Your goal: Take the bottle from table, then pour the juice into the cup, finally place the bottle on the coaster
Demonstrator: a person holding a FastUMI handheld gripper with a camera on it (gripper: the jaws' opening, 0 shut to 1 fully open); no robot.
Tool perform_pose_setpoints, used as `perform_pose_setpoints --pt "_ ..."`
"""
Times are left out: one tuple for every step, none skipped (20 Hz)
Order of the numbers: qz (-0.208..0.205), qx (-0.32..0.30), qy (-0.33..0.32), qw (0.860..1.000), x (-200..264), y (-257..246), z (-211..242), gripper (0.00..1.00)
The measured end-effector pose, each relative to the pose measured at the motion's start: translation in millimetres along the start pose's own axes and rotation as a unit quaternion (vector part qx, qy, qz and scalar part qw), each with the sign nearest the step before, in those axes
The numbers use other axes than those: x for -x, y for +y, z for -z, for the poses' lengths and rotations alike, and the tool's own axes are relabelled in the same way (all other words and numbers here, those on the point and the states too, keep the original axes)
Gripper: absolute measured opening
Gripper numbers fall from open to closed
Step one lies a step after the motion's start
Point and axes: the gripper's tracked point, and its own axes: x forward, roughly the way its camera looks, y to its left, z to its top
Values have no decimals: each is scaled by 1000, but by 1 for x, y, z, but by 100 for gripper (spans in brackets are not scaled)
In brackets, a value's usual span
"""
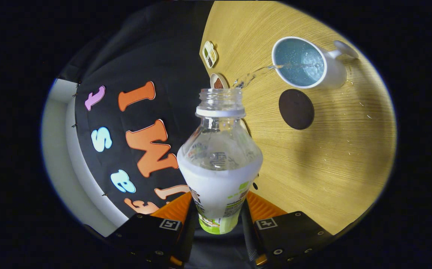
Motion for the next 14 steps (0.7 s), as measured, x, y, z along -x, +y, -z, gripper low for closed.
perform_pose_setpoints --pt "2 -2 -2 1000 0 1 0 58" --pt "3 -6 -4 1000 0 2 -2 58" --pt "4 -12 -5 1000 0 3 -2 58" --pt "5 -17 -6 1000 1 5 -3 58" --pt "6 -21 -7 1000 -1 5 -4 58" --pt "9 -22 -7 1000 0 5 -5 58" --pt "12 -23 -9 1000 -2 6 -6 58" --pt "14 -24 -9 1000 -2 6 -7 58" --pt "12 -28 -10 999 -1 8 -8 58" --pt "11 -33 -11 999 -1 10 -9 58" --pt "11 -38 -10 999 -1 10 -9 58" --pt "11 -43 -10 999 0 11 -9 58" --pt "13 -47 -10 999 0 11 -9 58" --pt "15 -50 -9 999 0 11 -9 58"
